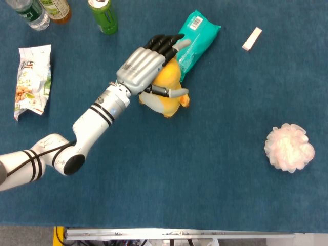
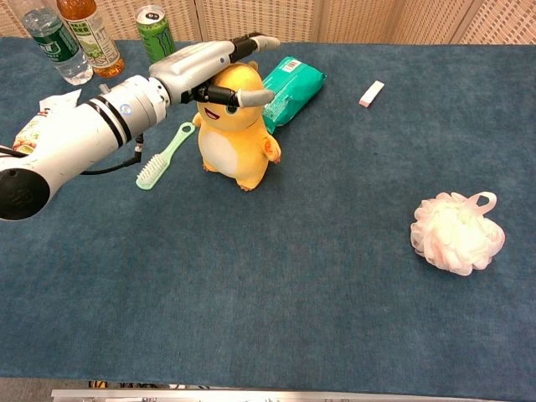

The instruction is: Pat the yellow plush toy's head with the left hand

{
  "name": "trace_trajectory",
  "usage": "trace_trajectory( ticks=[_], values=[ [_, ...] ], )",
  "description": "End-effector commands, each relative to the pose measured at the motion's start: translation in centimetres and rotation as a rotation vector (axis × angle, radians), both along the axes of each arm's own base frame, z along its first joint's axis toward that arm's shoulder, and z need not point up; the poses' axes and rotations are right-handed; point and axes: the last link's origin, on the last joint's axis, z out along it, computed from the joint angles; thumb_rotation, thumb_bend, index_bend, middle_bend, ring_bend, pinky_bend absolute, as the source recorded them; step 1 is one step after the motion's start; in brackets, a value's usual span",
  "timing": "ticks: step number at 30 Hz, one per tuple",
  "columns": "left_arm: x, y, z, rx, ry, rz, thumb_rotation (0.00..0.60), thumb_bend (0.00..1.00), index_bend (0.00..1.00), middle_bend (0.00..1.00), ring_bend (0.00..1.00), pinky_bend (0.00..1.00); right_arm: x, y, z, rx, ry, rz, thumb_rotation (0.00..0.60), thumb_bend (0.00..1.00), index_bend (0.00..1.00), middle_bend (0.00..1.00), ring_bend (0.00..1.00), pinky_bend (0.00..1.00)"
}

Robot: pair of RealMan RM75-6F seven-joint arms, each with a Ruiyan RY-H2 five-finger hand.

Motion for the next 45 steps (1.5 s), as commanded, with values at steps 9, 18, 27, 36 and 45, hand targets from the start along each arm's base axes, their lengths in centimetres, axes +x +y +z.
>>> trace_trajectory(
  ticks=[9, 18, 27, 36, 45],
  values=[
    [-0.3, -1.8, 0.7, -0.001, -0.003, -0.025, 0.137, 0.07, 0.00, 0.00, 0.00, 0.00, -0.1, 0.2, -0.1, -0.001, -0.003, -0.003, 0.600, 0.16, 0.25, 0.38, 0.30, 0.30],
    [0.9, -1.2, 1.3, 0.015, -0.030, -0.026, 0.135, 0.07, 0.00, 0.00, 0.00, 0.00, -0.2, 0.2, -0.1, 0.000, -0.004, -0.007, 0.600, 0.16, 0.25, 0.38, 0.30, 0.30],
    [0.9, 0.1, 0.5, 0.032, 0.006, -0.011, 0.137, 0.07, 0.00, 0.00, 0.00, 0.00, -0.3, 0.3, 0.1, -0.006, -0.001, -0.013, 0.600, 0.15, 0.25, 0.38, 0.30, 0.30],
    [0.1, -0.6, -0.1, 0.019, 0.050, -0.015, 0.137, 0.07, 0.00, 0.00, 0.00, 0.00, -0.3, 0.2, -0.1, 0.000, 0.000, -0.013, 0.600, 0.15, 0.25, 0.38, 0.30, 0.30],
    [0.4, -2.2, 0.3, 0.008, 0.015, -0.047, 0.136, 0.07, 0.00, 0.00, 0.00, 0.00, -0.3, 0.1, -0.3, 0.008, 0.003, -0.018, 0.600, 0.16, 0.25, 0.38, 0.30, 0.30]
  ],
)
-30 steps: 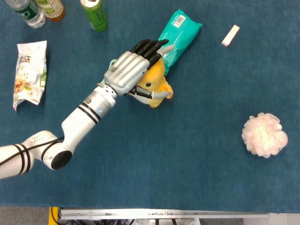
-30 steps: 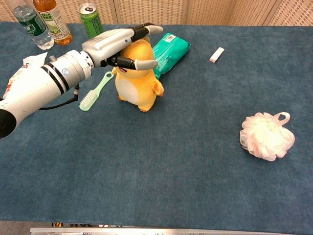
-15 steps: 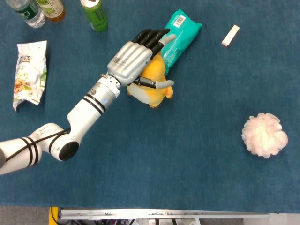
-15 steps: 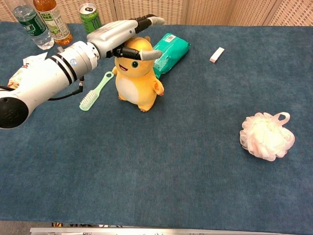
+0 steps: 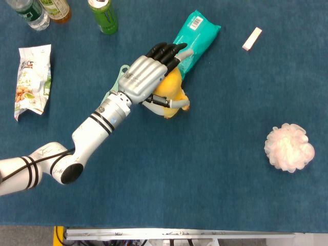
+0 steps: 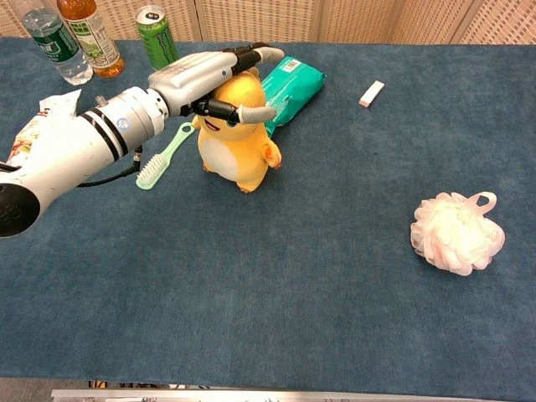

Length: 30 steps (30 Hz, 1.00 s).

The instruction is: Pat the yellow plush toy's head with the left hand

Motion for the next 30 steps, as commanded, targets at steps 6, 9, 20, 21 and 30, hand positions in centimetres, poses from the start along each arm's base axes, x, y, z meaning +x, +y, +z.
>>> trace_trajectory(
  ticks=[6, 9, 20, 21, 30],
  values=[
    [0.3, -1.5, 0.2, -0.027, -0.010, -0.035, 0.136, 0.07, 0.00, 0.00, 0.00, 0.00, -0.1, -0.2, -0.1, 0.002, 0.001, -0.003, 0.600, 0.15, 0.25, 0.38, 0.30, 0.30],
    [0.6, -2.1, 0.3, -0.038, -0.019, -0.049, 0.137, 0.07, 0.00, 0.00, 0.00, 0.00, -0.1, -0.2, -0.1, 0.003, 0.002, -0.002, 0.600, 0.16, 0.25, 0.38, 0.30, 0.30],
    [0.7, -1.7, 0.8, -0.001, -0.035, -0.048, 0.137, 0.07, 0.00, 0.00, 0.00, 0.00, -0.3, -0.3, -0.1, 0.003, 0.000, -0.007, 0.600, 0.15, 0.25, 0.38, 0.30, 0.30],
    [0.5, -1.5, 0.9, 0.009, -0.032, -0.042, 0.135, 0.07, 0.00, 0.00, 0.00, 0.00, -0.2, -0.3, -0.1, 0.003, -0.001, -0.006, 0.600, 0.16, 0.25, 0.38, 0.30, 0.30],
    [-1.7, -0.7, 4.2, 0.109, -0.058, 0.018, 0.136, 0.07, 0.00, 0.00, 0.00, 0.00, 0.0, -0.6, -0.1, 0.010, -0.004, 0.009, 0.600, 0.16, 0.25, 0.38, 0.30, 0.30]
  ],
)
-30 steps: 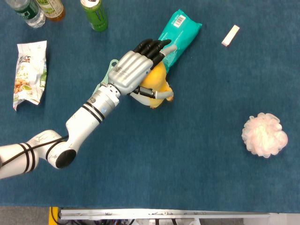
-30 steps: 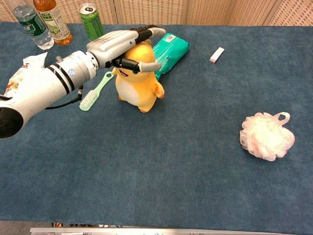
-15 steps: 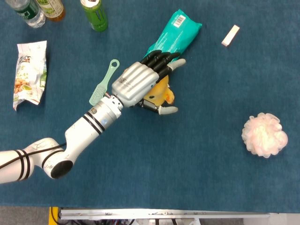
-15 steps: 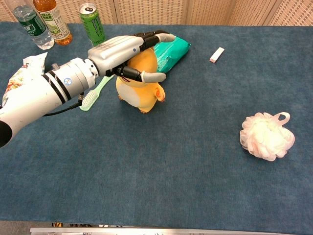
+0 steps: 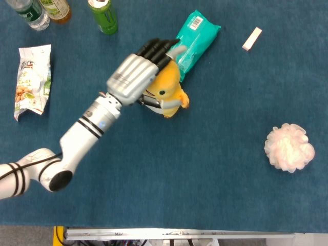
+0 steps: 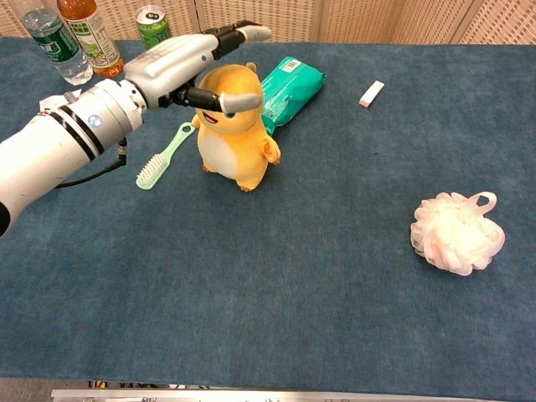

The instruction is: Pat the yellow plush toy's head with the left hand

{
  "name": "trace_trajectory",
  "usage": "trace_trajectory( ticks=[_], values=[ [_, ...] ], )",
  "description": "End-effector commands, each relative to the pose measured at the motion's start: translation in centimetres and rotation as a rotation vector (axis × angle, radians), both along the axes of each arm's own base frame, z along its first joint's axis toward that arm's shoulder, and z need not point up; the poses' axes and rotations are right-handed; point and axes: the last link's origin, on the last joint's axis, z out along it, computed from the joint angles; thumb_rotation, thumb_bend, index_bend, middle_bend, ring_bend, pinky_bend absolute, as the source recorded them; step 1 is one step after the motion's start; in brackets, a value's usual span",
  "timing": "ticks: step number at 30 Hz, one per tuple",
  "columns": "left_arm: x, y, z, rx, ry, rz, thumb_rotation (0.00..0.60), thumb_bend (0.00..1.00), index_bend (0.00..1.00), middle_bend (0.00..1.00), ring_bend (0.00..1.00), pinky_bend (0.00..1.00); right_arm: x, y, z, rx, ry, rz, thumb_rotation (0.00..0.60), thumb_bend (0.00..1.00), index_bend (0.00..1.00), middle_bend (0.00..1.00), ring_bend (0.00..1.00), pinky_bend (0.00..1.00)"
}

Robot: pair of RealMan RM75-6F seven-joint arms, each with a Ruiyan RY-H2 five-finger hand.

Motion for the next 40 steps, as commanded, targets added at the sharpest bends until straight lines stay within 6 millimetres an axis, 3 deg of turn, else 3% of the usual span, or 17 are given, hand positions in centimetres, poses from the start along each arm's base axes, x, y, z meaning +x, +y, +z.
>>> trace_trajectory(
  ticks=[1, 6, 9, 17, 27, 34, 40],
  values=[
    [-1.1, 0.3, 1.6, 0.042, -0.013, 0.035, 0.137, 0.07, 0.00, 0.00, 0.00, 0.00, 0.1, -0.1, 0.0, 0.003, -0.001, 0.004, 0.600, 0.16, 0.25, 0.38, 0.30, 0.30],
    [-3.7, 0.1, 4.4, 0.117, -0.020, 0.103, 0.137, 0.07, 0.00, 0.00, 0.00, 0.00, 0.1, -0.1, -0.1, 0.013, -0.005, 0.006, 0.600, 0.16, 0.25, 0.38, 0.30, 0.30],
    [-6.2, -0.7, 5.9, 0.165, 0.001, 0.158, 0.189, 0.07, 0.00, 0.00, 0.00, 0.00, -0.2, 0.0, -0.3, 0.028, -0.005, 0.000, 0.600, 0.16, 0.25, 0.38, 0.30, 0.30],
    [-12.6, -4.1, 8.3, 0.271, 0.079, 0.330, 0.598, 0.07, 0.00, 0.00, 0.00, 0.00, -0.4, -0.1, -0.7, 0.075, -0.014, -0.004, 0.600, 0.16, 0.25, 0.38, 0.30, 0.30],
    [-18.2, -11.0, 10.9, 0.414, 0.099, 0.468, 0.600, 0.06, 0.00, 0.00, 0.00, 0.00, -0.1, 0.0, -1.4, 0.128, -0.022, 0.025, 0.600, 0.18, 0.25, 0.38, 0.30, 0.30],
    [-19.6, -15.0, 12.1, 0.481, 0.123, 0.504, 0.600, 0.06, 0.00, 0.00, 0.00, 0.00, 0.3, 0.1, -1.3, 0.119, -0.027, 0.051, 0.600, 0.18, 0.25, 0.38, 0.30, 0.30],
    [-19.8, -16.9, 12.5, 0.476, 0.123, 0.524, 0.600, 0.06, 0.00, 0.00, 0.00, 0.00, 0.4, 0.1, -1.5, 0.122, -0.031, 0.060, 0.600, 0.18, 0.25, 0.38, 0.30, 0.30]
  ],
)
